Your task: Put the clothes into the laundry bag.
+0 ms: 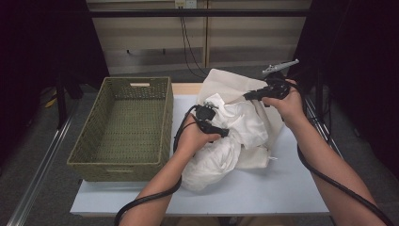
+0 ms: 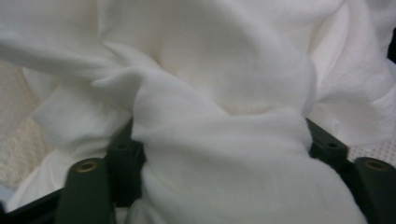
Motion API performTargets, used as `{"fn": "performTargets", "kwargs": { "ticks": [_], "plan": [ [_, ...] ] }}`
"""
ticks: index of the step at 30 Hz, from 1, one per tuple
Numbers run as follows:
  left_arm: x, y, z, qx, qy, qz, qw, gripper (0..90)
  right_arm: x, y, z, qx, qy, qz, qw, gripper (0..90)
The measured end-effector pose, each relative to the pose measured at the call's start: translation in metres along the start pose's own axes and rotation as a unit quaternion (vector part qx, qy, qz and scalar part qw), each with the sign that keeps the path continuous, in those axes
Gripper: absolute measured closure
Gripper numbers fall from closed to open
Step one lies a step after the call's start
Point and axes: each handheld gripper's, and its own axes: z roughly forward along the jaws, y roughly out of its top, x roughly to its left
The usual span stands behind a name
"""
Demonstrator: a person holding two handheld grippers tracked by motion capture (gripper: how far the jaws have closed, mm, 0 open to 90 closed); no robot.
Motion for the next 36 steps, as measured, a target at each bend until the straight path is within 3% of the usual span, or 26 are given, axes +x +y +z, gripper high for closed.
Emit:
{"fn": "performTargets", "kwargs": {
  "ticks": [1, 2, 4, 6, 7, 10, 13, 14, 16, 18, 19, 23, 27, 30, 36],
  "plan": [
    [-0.002, 0.003, 0.000, -0.014, 0.000, -0.008, 0.9999, 25.0, 0.000, 0.000, 0.000, 0.000, 0.000, 0.000, 1.0000, 88.1],
    [-0.003, 0.005, -0.001, -0.020, -0.001, -0.003, 0.9998, 21.9, 0.000, 0.000, 0.000, 0.000, 0.000, 0.001, 1.0000, 88.2],
    [-0.006, 0.009, 0.001, -0.036, 0.012, -0.007, 0.9992, 19.6, 0.001, 0.001, 0.001, 0.000, 0.002, 0.001, 1.0000, 88.1],
    [-0.009, 0.011, 0.004, -0.034, 0.012, -0.018, 0.9992, 18.7, 0.002, 0.001, 0.001, 0.002, 0.002, 0.001, 1.0000, 88.1],
    [-0.010, 0.010, 0.007, -0.032, 0.013, -0.012, 0.9994, 18.8, 0.002, 0.002, 0.001, 0.001, 0.002, -0.001, 1.0000, 88.2],
    [-0.011, 0.010, 0.014, -0.031, 0.015, -0.018, 0.9993, 22.1, 0.004, 0.003, 0.001, 0.003, 0.003, -0.001, 1.0000, 88.2],
    [-0.011, 0.008, 0.017, -0.019, 0.023, -0.009, 0.9995, 34.7, 0.004, 0.004, 0.001, 0.002, 0.007, -0.002, 1.0000, 88.2],
    [-0.011, 0.008, 0.018, -0.020, 0.026, -0.016, 0.9993, 38.3, 0.004, 0.004, 0.001, 0.003, 0.008, -0.002, 1.0000, 88.2],
    [-0.013, 0.008, 0.020, -0.020, 0.037, -0.026, 0.9988, 58.0, 0.005, 0.004, 0.001, 0.002, 0.009, -0.002, 1.0000, 88.2],
    [-0.012, 0.009, 0.021, -0.010, 0.052, -0.019, 0.9984, 71.1, 0.005, 0.004, 0.000, 0.002, 0.009, -0.002, 1.0000, 88.2],
    [-0.011, 0.009, 0.021, -0.008, 0.052, -0.019, 0.9984, 73.8, 0.005, 0.004, 0.000, 0.003, 0.006, -0.003, 1.0000, 88.2],
    [-0.008, 0.010, 0.017, -0.016, 0.093, -0.015, 0.9954, 78.9, 0.006, 0.003, -0.003, 0.006, 0.006, -0.004, 1.0000, 88.2],
    [-0.003, 0.010, 0.017, -0.024, 0.108, -0.027, 0.9935, 79.5, 0.004, 0.000, -0.005, 0.009, 0.008, -0.006, 0.9999, 88.2],
    [-0.004, 0.010, 0.020, -0.023, 0.097, -0.030, 0.9946, 79.4, 0.005, -0.001, -0.004, 0.007, 0.009, -0.002, 0.9999, 88.2],
    [-0.010, 0.009, 0.025, -0.030, 0.046, -0.038, 0.9977, 79.3, 0.010, 0.004, -0.002, -0.001, 0.015, -0.002, 0.9999, 88.2]
  ]
}}
